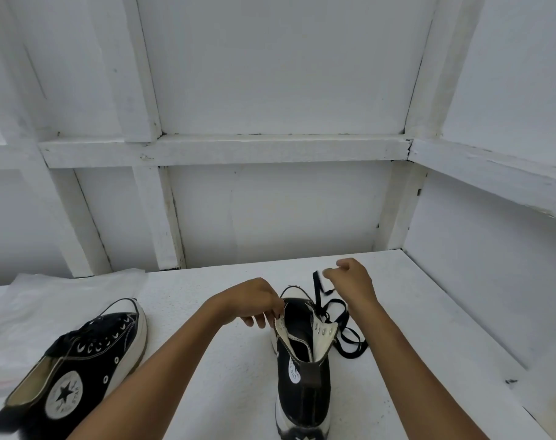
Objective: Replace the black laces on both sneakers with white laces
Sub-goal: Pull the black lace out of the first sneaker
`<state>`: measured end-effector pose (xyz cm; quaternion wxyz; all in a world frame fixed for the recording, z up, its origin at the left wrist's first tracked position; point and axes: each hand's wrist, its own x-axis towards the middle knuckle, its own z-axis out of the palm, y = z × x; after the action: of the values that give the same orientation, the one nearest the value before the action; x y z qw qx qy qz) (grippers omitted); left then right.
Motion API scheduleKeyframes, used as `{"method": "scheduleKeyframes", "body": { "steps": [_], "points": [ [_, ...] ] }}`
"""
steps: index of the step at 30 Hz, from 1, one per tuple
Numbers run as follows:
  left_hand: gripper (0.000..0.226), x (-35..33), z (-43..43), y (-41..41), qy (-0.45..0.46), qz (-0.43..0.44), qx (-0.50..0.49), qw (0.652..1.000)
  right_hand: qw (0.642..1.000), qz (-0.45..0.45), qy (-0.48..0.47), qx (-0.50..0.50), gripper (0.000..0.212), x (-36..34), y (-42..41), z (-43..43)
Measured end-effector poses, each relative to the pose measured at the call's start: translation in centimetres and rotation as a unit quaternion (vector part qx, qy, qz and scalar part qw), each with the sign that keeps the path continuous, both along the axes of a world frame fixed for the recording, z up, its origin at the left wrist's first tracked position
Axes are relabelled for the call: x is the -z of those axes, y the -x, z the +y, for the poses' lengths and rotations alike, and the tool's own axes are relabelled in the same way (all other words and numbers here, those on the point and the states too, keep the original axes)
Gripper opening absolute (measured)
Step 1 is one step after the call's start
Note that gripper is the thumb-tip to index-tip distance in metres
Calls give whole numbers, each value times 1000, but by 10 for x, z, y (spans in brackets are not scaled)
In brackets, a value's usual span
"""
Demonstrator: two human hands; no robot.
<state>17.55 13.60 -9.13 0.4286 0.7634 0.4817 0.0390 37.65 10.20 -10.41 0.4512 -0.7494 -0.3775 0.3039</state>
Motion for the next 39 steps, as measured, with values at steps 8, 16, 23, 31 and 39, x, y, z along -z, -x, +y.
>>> {"method": "scheduleKeyframes", "body": {
  "steps": [8,16,23,31,39],
  "points": [
    [14,-1,8,-11,-118,69,21,990,958,-98,154,-222,27,-11,8,-17],
    [19,-1,9,-45,-252,111,131,952,969,-44,177,-166,20,-11,8,-21],
    [7,5,10,-57,-298,118,139,937,973,3,175,-149,16,-11,4,-25],
    [14,0,26,-27,-353,160,8,922,973,12,177,-148,14,-8,4,-21],
    [19,-3,18,-42,-344,93,118,927,969,-8,196,-151,18,-13,4,-23]
  ]
}}
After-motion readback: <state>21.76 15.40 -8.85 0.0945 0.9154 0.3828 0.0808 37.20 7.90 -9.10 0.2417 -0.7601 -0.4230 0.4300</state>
